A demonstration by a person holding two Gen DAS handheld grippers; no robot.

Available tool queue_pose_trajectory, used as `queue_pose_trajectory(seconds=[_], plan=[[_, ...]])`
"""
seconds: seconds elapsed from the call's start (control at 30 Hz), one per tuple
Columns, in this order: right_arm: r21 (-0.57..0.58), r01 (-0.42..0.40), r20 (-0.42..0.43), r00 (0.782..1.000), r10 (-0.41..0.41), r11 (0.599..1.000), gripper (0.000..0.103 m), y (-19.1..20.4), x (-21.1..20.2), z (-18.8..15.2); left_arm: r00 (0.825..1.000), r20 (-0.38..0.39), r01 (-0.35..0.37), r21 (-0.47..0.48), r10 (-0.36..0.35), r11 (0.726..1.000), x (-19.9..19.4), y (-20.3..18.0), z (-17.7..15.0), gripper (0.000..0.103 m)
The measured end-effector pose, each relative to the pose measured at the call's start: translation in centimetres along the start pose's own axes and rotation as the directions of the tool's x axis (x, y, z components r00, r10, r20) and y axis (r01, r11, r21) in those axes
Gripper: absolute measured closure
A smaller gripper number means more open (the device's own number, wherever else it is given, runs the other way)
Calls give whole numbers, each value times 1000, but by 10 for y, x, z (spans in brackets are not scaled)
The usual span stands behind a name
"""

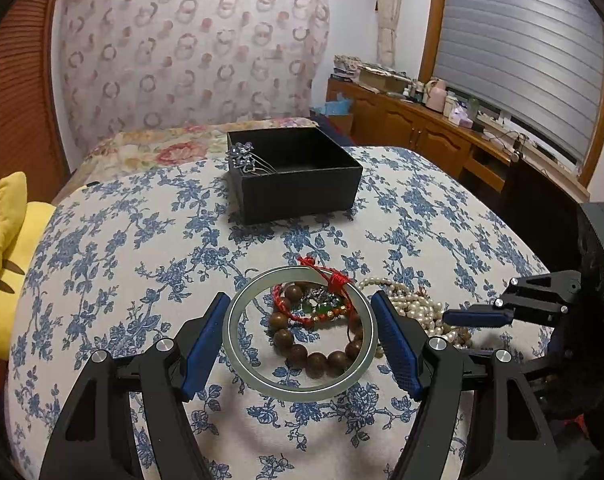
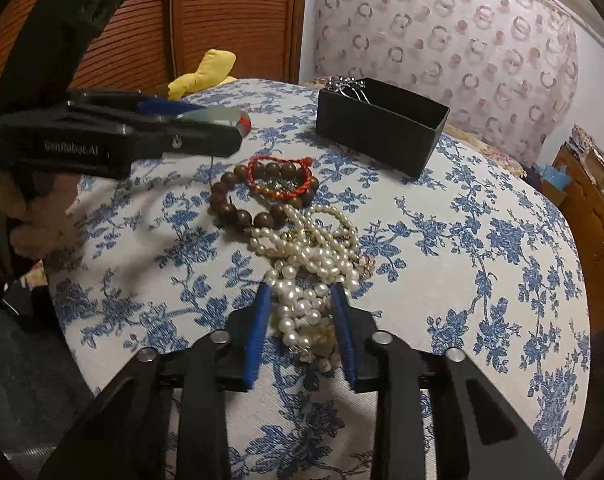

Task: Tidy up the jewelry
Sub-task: 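Lift the jade bangle with the left tool while the right tool grasps the pearl necklace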

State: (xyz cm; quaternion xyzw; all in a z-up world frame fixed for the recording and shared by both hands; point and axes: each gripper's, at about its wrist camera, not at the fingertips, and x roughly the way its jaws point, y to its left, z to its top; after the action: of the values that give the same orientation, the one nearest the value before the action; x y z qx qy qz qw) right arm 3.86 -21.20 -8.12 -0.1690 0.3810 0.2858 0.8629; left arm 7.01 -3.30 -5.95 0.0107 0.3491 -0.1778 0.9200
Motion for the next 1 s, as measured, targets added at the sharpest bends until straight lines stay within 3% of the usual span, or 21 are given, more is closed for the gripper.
queue_pose_trajectory(seconds=[0.07, 0.2, 0.23, 0.57, 1.0], plan=[[-9, 7, 0, 1000, -7, 1000, 87, -2, -1, -1, 1000, 1, -1, -3, 1, 1000, 0, 1, 0, 34], [0, -14, 10, 1000, 14, 1000, 88, -6, -5, -1, 1000, 3, 1, -6, -1, 1000, -1, 2, 0, 34], [9, -21, 16, 1000, 21, 1000, 95, -7, -6, 0, 1000, 5, 3, -8, -3, 1000, -1, 2, 0, 34], [19, -11, 135, 991, 8, 1000, 95, -19, -36, 29, 999, 37, -4, -28, 5, 1000, -9, 9, 8, 34], [5, 80, 261, 962, -78, 997, 95, -46, -84, 79, 996, 86, -17, -33, 19, 999, -13, 18, 36, 34]])
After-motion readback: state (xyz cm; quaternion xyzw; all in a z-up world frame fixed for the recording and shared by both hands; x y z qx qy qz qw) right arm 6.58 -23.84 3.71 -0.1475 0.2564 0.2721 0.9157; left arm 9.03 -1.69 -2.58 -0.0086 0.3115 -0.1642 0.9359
